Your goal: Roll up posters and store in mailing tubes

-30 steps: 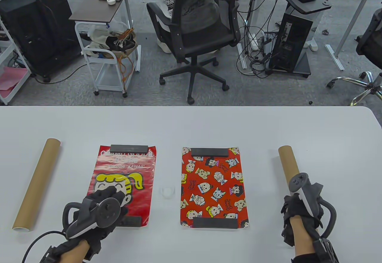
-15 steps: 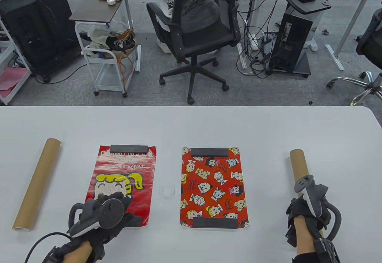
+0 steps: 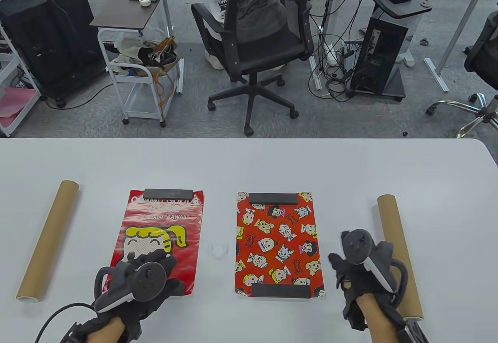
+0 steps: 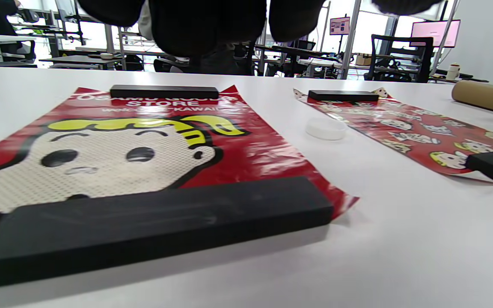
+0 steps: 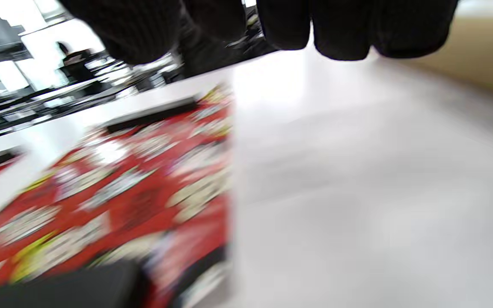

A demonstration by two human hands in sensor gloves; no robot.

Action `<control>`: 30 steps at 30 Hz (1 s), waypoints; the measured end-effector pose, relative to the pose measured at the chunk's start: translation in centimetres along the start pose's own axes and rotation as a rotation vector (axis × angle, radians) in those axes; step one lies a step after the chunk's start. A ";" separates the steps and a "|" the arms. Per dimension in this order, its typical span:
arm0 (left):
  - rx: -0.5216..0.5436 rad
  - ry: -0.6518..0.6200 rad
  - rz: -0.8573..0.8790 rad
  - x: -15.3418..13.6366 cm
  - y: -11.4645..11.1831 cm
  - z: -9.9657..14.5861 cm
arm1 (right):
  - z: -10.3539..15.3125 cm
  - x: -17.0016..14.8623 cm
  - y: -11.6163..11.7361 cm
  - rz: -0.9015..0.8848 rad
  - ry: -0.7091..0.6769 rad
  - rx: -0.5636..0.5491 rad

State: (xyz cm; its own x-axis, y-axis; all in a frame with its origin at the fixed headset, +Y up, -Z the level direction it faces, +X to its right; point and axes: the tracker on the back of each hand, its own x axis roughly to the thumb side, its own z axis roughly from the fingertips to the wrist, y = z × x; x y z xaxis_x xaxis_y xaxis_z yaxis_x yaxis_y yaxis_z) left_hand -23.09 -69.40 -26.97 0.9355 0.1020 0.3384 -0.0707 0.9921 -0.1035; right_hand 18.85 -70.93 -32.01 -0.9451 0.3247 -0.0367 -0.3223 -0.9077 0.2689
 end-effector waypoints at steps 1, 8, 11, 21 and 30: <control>-0.015 -0.030 0.005 1.1 -0.1 -0.6 | -0.2 1.2 1.2 0.005 -0.078 0.076; -0.185 -0.203 -0.130 10.3 -1.5 -8.8 | -1.2 4.1 5.1 0.311 -0.119 0.209; -0.234 -0.186 -0.166 13.8 -2.9 -15.1 | -1.4 3.1 5.7 0.266 -0.108 0.302; -0.420 0.122 -0.212 16.6 -7.1 -29.5 | -1.8 2.7 5.2 0.235 -0.112 0.326; -0.344 0.155 -0.171 15.8 -6.6 -33.6 | -2.1 2.7 5.1 0.243 -0.134 0.315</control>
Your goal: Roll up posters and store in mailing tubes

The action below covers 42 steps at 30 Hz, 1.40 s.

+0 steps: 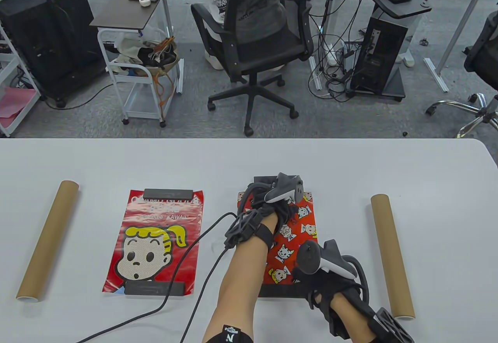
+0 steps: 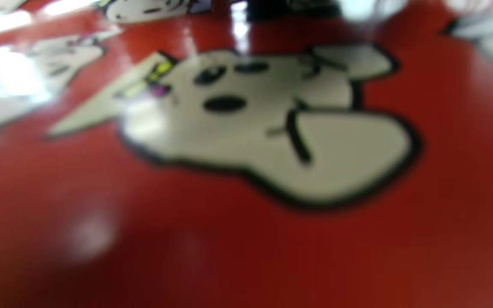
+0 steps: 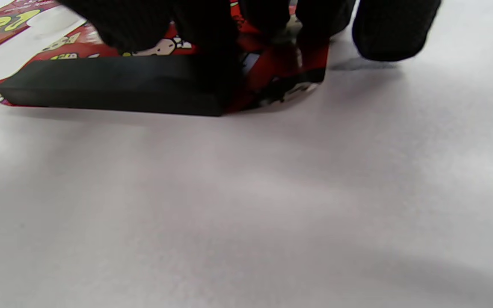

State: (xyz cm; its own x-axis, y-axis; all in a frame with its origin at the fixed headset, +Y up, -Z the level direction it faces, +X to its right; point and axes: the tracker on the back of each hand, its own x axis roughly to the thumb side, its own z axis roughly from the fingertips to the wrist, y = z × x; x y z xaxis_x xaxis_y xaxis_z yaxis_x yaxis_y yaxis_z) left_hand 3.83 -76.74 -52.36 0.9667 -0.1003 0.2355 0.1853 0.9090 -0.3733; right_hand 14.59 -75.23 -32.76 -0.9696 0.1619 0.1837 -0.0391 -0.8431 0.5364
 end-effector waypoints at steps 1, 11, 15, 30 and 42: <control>0.014 -0.012 -0.001 0.0 0.2 0.6 | 0.0 0.0 0.0 0.001 -0.003 -0.005; 0.111 -0.228 -0.117 -0.6 -0.3 15.4 | 0.1 2.0 1.0 0.155 -0.048 0.047; 0.020 -0.279 -0.078 -1.3 -3.8 20.4 | 0.0 2.9 1.7 0.245 -0.020 0.013; -0.094 -0.346 0.074 -3.2 -7.8 20.5 | 2.0 2.2 3.1 0.235 -0.120 -0.003; 0.021 -0.385 0.024 -3.7 -7.6 20.1 | 1.2 1.7 0.2 0.087 -0.098 -0.087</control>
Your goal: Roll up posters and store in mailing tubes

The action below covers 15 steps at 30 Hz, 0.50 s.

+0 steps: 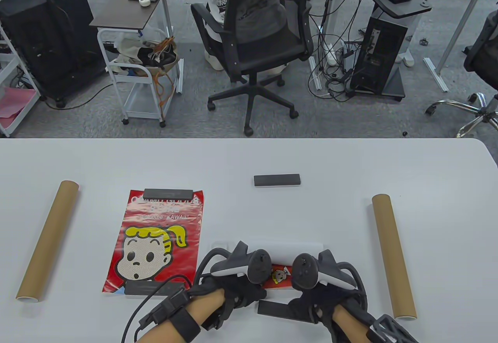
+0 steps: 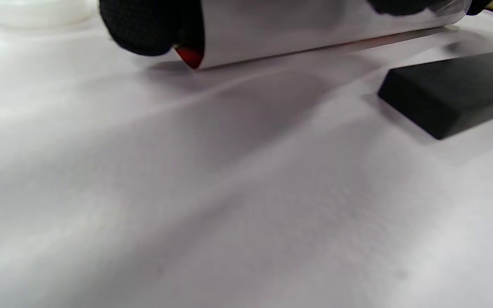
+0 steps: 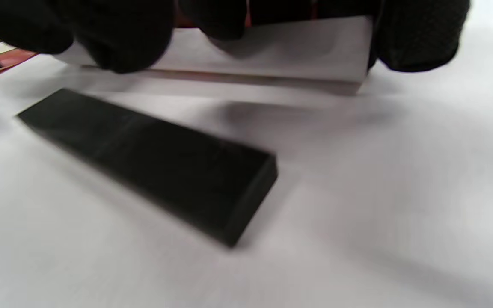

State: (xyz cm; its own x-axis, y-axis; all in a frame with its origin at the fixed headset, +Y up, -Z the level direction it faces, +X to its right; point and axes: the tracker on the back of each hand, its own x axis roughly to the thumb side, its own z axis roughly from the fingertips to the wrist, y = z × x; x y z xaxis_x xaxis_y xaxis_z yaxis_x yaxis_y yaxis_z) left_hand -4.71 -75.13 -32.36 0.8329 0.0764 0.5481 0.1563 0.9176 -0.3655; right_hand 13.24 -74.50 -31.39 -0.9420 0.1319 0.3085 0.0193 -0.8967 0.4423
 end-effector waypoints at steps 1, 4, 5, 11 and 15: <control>0.033 0.010 -0.017 0.1 -0.1 0.0 | -0.4 0.0 -0.1 0.027 -0.005 -0.052; 0.115 0.019 -0.065 0.5 -0.2 -0.1 | -0.6 0.1 0.5 0.024 0.005 -0.176; 0.134 0.027 -0.061 0.6 -0.2 -0.1 | -0.6 0.2 0.6 0.044 0.014 -0.201; 0.210 0.052 -0.073 0.5 -0.3 -0.4 | -0.4 1.1 1.2 0.126 -0.032 -0.215; 0.246 0.066 -0.071 0.5 -0.4 -0.5 | -0.5 1.6 1.6 0.209 -0.030 -0.235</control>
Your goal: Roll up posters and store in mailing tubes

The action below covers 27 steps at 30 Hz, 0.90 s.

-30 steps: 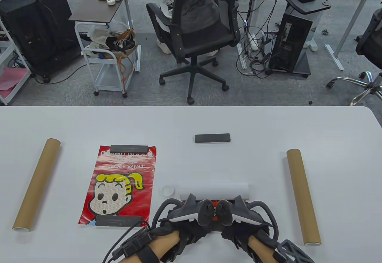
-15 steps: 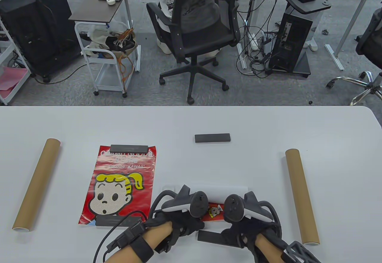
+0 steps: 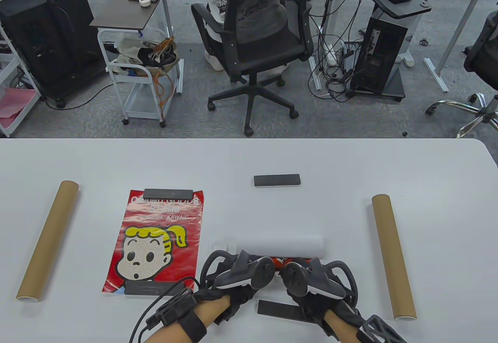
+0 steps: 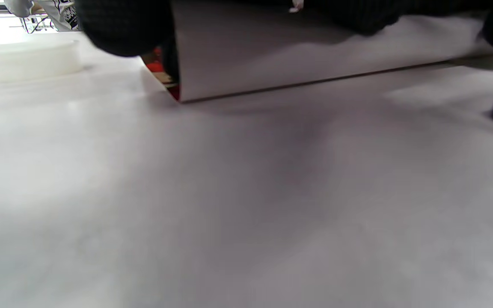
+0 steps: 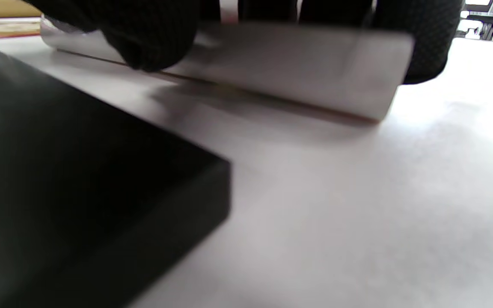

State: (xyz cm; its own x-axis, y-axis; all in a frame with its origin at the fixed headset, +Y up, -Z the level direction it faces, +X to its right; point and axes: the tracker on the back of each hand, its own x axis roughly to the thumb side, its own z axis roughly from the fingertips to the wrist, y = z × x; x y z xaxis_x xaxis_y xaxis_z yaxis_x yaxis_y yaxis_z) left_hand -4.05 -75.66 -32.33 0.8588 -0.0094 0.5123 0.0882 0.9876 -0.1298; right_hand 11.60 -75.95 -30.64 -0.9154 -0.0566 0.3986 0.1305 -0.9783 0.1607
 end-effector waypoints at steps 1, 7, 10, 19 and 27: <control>-0.007 0.000 -0.003 0.1 0.0 0.0 | -0.1 0.0 0.1 0.001 0.004 0.005; -0.128 -0.046 -0.081 1.0 -0.1 0.5 | -0.5 -0.5 0.4 -0.055 0.042 -0.002; -0.116 -0.054 -0.191 1.9 -0.3 0.5 | -0.8 -1.0 0.5 -0.120 0.052 0.028; -0.142 0.020 0.031 0.8 -0.3 -0.2 | -0.2 -1.4 0.3 -0.144 -0.012 0.051; -0.080 0.088 0.064 0.2 -0.5 -0.6 | -0.6 -0.7 0.6 -0.028 0.002 0.026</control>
State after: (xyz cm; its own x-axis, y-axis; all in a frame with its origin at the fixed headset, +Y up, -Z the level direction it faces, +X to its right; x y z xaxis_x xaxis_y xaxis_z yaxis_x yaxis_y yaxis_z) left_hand -3.61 -76.29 -32.65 0.9047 0.0356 0.4246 0.0691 0.9710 -0.2287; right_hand 12.11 -76.59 -31.38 -0.9198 -0.0295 0.3913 0.1145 -0.9740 0.1956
